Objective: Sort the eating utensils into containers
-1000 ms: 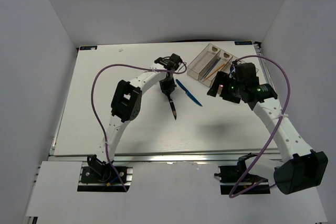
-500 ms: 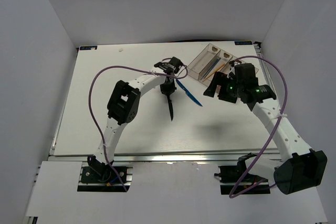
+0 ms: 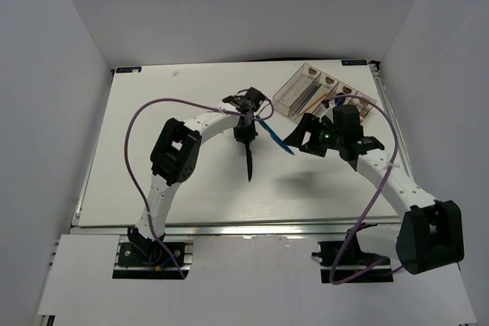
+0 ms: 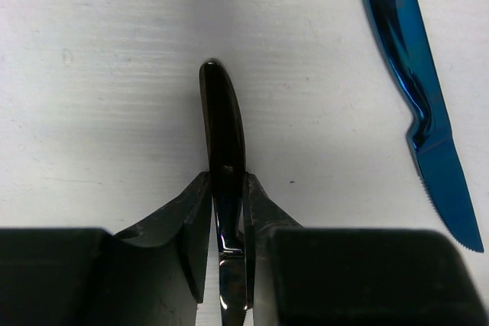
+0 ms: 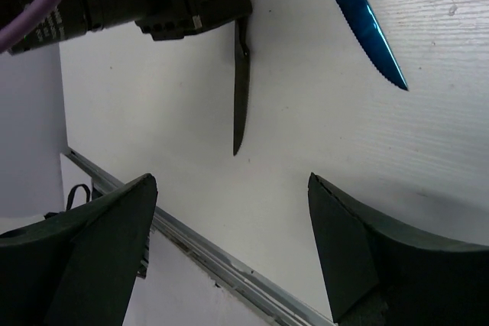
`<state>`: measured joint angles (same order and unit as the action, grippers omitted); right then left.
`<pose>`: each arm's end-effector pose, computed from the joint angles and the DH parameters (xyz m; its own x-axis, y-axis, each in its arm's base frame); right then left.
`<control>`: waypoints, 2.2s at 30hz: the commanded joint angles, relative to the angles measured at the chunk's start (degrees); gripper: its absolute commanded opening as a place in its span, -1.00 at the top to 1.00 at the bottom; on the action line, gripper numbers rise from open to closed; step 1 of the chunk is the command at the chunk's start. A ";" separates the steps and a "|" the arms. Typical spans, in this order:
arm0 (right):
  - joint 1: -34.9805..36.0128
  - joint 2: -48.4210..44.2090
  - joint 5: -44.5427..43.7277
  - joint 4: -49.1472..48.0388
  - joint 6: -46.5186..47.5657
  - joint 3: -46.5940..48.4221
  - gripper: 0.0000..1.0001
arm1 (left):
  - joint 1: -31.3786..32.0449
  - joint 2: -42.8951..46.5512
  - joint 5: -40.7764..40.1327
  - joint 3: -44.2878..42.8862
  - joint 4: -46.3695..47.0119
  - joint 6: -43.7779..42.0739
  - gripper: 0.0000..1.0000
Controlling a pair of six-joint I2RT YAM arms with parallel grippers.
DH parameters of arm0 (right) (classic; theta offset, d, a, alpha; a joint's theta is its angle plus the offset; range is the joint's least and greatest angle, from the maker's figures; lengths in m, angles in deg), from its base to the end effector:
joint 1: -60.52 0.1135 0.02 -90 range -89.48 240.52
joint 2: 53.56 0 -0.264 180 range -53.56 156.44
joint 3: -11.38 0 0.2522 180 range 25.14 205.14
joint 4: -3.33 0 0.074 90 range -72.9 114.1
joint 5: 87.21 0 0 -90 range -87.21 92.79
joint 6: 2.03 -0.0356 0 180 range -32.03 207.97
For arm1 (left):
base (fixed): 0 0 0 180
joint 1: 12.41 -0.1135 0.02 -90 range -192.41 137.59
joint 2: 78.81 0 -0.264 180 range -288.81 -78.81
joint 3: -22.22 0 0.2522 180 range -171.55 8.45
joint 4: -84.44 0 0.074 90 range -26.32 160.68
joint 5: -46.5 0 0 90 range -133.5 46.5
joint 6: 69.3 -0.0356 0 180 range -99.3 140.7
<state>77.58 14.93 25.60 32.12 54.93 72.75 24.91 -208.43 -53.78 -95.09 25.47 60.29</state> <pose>0.2445 0.0895 0.2652 -0.7811 0.2860 -0.5550 -0.1726 0.7553 0.6322 0.3774 -0.2797 0.1598 -0.9316 -0.0783 -0.3550 -0.0554 0.9957 -0.0743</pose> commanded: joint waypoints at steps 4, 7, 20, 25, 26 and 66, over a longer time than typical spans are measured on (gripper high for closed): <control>-0.45 4.80 1.18 -13.70 -5.45 -1.12 -0.68 | 1.35 4.20 4.31 2.82 -2.07 -0.57 1.00; -2.02 7.44 2.41 -17.39 -6.95 -0.94 -0.68 | 1.61 5.87 4.66 4.05 -1.90 -0.83 1.00; -2.91 20.89 6.11 -22.68 -9.59 3.88 -0.67 | 2.05 10.09 7.12 6.96 -0.58 -1.10 1.00; -0.28 25.90 7.16 -19.95 -7.57 6.17 -0.66 | 2.23 10.09 6.59 5.90 -1.81 -1.54 1.00; 0.16 26.60 7.16 -19.60 -7.31 6.52 -0.67 | 2.23 10.00 6.51 5.90 -1.72 -1.62 1.00; 1.22 40.05 15.95 -25.57 -9.24 15.58 -0.64 | 5.04 8.07 6.94 -1.92 -6.73 -3.47 1.00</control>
<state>78.87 53.95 37.81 9.17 46.04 86.13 29.52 -204.21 -48.91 -96.67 16.83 57.10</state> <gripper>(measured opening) 0.823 0.298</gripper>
